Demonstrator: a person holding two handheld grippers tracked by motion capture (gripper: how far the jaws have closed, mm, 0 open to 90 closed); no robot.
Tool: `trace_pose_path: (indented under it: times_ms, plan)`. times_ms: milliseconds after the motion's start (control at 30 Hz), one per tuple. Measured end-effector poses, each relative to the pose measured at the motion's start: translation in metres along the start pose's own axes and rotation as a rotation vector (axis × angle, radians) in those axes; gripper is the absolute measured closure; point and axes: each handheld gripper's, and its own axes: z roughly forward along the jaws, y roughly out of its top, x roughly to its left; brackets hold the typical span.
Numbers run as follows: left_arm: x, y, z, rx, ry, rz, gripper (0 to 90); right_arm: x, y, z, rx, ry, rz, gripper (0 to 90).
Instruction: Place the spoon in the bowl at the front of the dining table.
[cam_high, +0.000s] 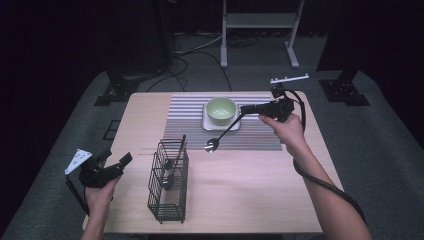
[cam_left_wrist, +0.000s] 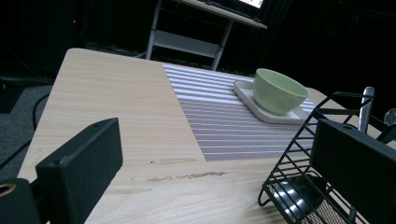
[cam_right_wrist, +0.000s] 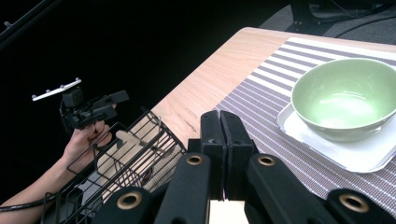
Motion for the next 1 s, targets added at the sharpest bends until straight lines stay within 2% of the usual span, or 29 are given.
trace_pose_path:
  times_ms: [567,1000]
  plan:
    - [-0.001,-0.001,0.002,0.006,-0.007,0.005,1.5,-0.006,0.019,0.011,-0.015,-0.033,0.004,89.0]
    - [-0.001,-0.002,0.003,0.012,-0.01,0.008,1.5,-0.017,0.034,0.022,-0.04,-0.059,0.033,89.0]
